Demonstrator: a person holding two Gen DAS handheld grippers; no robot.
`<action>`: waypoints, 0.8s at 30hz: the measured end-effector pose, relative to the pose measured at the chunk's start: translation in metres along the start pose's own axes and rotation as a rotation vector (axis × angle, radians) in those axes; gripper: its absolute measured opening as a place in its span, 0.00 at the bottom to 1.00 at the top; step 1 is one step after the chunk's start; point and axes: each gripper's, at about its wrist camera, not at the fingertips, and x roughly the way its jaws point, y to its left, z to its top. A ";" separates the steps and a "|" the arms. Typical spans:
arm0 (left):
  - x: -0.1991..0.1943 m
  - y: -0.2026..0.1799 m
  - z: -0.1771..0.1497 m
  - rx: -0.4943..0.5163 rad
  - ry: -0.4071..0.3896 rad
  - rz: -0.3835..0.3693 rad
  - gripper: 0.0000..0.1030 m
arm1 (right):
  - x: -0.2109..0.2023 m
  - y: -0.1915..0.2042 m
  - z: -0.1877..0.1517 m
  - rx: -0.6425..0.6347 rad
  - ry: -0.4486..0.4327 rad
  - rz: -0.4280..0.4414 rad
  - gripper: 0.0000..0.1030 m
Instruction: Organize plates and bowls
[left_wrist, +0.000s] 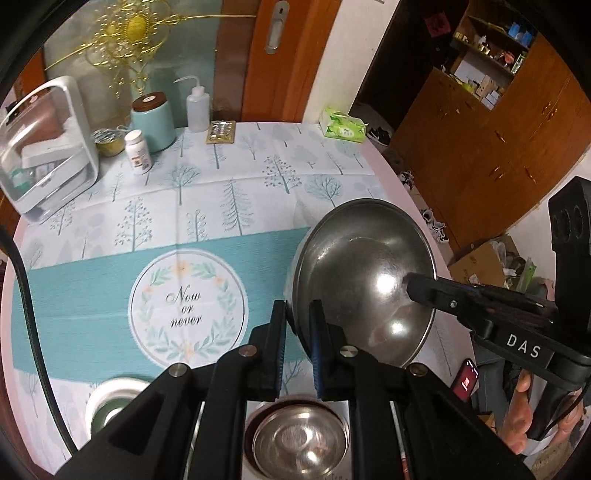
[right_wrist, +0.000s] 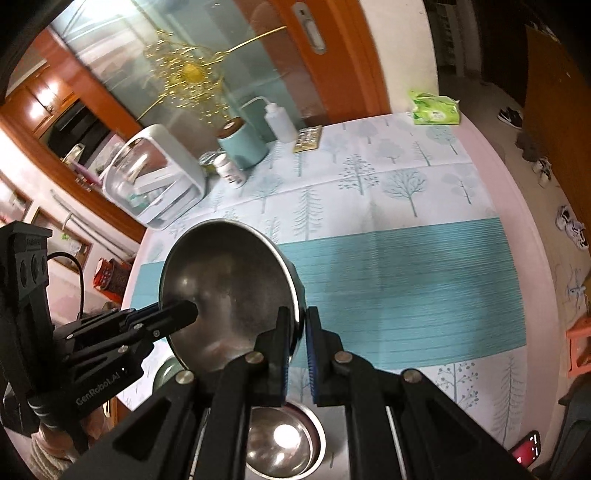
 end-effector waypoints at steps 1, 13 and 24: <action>-0.003 0.001 -0.006 -0.006 0.002 -0.003 0.09 | -0.001 0.003 -0.005 -0.008 0.003 0.005 0.08; 0.025 0.015 -0.119 -0.092 0.160 -0.023 0.09 | 0.034 0.011 -0.092 -0.071 0.169 -0.009 0.08; 0.071 0.024 -0.188 -0.150 0.287 0.010 0.09 | 0.087 -0.004 -0.151 -0.039 0.349 -0.017 0.08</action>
